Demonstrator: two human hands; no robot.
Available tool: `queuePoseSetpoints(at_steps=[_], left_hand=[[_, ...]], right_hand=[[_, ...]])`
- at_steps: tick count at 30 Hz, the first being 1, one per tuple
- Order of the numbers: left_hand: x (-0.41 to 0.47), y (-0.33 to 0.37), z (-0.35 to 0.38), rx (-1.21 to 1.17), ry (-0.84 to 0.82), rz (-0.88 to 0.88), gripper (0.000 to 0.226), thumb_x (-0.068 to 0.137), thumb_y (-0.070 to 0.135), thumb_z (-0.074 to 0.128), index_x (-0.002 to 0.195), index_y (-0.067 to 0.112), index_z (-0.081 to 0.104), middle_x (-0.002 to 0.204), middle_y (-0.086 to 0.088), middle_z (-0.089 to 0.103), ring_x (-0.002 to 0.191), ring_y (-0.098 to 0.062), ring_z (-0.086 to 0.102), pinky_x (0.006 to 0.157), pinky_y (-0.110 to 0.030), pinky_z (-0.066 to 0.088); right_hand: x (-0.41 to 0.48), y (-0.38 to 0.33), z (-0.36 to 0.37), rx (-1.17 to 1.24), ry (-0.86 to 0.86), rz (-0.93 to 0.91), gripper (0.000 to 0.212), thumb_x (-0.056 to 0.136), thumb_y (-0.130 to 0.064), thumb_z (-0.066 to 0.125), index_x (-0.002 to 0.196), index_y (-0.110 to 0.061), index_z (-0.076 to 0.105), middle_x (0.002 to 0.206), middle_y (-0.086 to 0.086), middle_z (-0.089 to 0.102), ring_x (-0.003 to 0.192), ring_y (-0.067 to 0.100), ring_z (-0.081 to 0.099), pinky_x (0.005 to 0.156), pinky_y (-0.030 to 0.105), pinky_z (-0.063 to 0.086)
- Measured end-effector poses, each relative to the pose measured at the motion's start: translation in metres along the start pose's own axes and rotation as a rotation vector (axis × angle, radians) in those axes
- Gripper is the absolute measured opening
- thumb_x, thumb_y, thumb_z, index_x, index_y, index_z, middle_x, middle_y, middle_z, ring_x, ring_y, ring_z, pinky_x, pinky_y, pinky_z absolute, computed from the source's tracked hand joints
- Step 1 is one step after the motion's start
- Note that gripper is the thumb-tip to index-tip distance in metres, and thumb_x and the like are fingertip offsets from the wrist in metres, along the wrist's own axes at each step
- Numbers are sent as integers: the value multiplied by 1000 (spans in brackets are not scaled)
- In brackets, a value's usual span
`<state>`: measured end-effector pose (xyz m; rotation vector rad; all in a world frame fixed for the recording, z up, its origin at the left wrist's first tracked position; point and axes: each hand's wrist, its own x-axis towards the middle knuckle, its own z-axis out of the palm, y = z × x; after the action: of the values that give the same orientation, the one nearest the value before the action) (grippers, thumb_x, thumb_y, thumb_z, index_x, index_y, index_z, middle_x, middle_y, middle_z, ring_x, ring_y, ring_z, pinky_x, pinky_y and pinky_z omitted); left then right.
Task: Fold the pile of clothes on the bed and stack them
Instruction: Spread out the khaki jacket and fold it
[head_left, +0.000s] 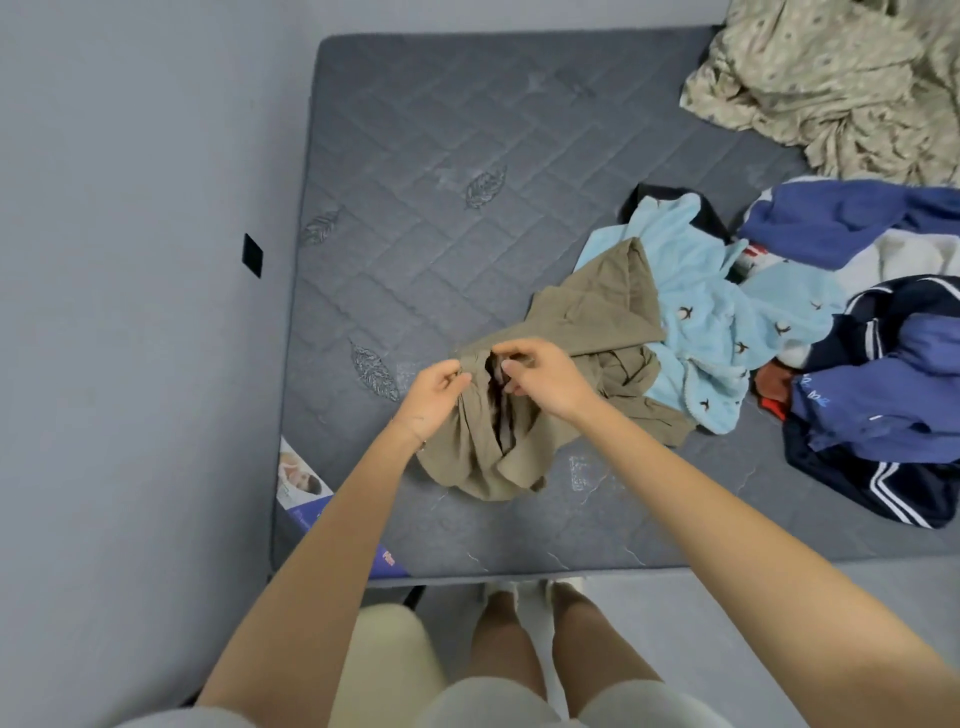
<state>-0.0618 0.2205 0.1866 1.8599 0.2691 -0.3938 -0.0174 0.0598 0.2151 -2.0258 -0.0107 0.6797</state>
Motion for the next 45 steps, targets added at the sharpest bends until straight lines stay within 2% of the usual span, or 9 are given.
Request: queuePoseSetpoints(at_steps=[4, 8, 15, 18, 26, 31, 37, 41, 45], left_hand=[[-4, 20, -20, 149, -68, 115, 17, 97, -1, 45, 84, 6, 52, 69, 8, 45, 57, 12, 46, 64, -12, 37], [-4, 40, -43, 326, -135, 203, 17, 97, 4, 48, 84, 1, 58, 77, -1, 51, 71, 2, 47, 68, -15, 34], [3, 83, -79, 499, -143, 366, 18, 97, 11, 50, 95, -2, 64, 88, -9, 54, 79, -9, 50, 75, -16, 36], [9, 91, -79, 560, -34, 395, 18, 97, 8, 49, 96, 1, 65, 89, -11, 56, 85, -16, 52, 81, -25, 38], [10, 66, -54, 382, 298, 98, 37, 97, 31, 52, 125, 8, 55, 120, -13, 54, 114, -25, 50, 100, -33, 36], [-9, 50, -28, 223, 172, -403, 66, 95, 63, 22, 69, 9, 50, 79, -10, 59, 86, -33, 61, 87, -40, 42], [-2, 39, -5, -257, -146, -329, 88, 72, 86, 40, 136, 25, 48, 138, 8, 51, 129, -9, 45, 112, -34, 31], [13, 58, 3, -361, 94, -152, 21, 94, 32, 58, 94, 12, 65, 89, 2, 71, 84, -8, 65, 84, -27, 50], [19, 77, -5, -468, 298, -73, 12, 93, 9, 58, 85, 10, 66, 78, 1, 70, 79, -14, 63, 82, -33, 51]], right_hand=[[2, -9, -7, -251, 58, -191, 48, 89, -5, 59, 136, -11, 49, 133, 10, 52, 101, 20, 56, 88, 18, 37], [12, -12, -13, -316, -296, -177, 79, 83, -13, 73, 148, -18, 30, 150, 2, 37, 136, 15, 34, 105, 19, 25], [17, -17, -12, -419, -177, -299, 20, 88, -27, 68, 90, -13, 53, 84, -4, 54, 81, 17, 51, 71, 32, 37], [18, -27, -18, -493, -87, -314, 37, 97, -31, 53, 67, -16, 38, 62, -3, 42, 60, 16, 39, 59, 35, 25], [9, -63, -43, -62, 117, -309, 33, 100, -24, 47, 71, -11, 37, 68, 6, 35, 63, 13, 33, 60, 31, 23], [6, -89, -64, 139, 270, -347, 39, 99, -20, 48, 66, -17, 28, 64, -3, 28, 55, 3, 27, 56, 22, 26], [7, -100, -79, 216, 294, -369, 38, 97, -19, 51, 66, -18, 30, 65, -5, 28, 58, 4, 28, 57, 22, 25], [7, -100, -83, 256, 288, -384, 30, 93, -19, 57, 70, -10, 41, 66, -2, 32, 64, 9, 32, 61, 25, 26], [13, -87, -88, 257, 327, -358, 27, 92, -19, 59, 72, -8, 46, 68, 1, 39, 69, 11, 38, 66, 26, 30]])
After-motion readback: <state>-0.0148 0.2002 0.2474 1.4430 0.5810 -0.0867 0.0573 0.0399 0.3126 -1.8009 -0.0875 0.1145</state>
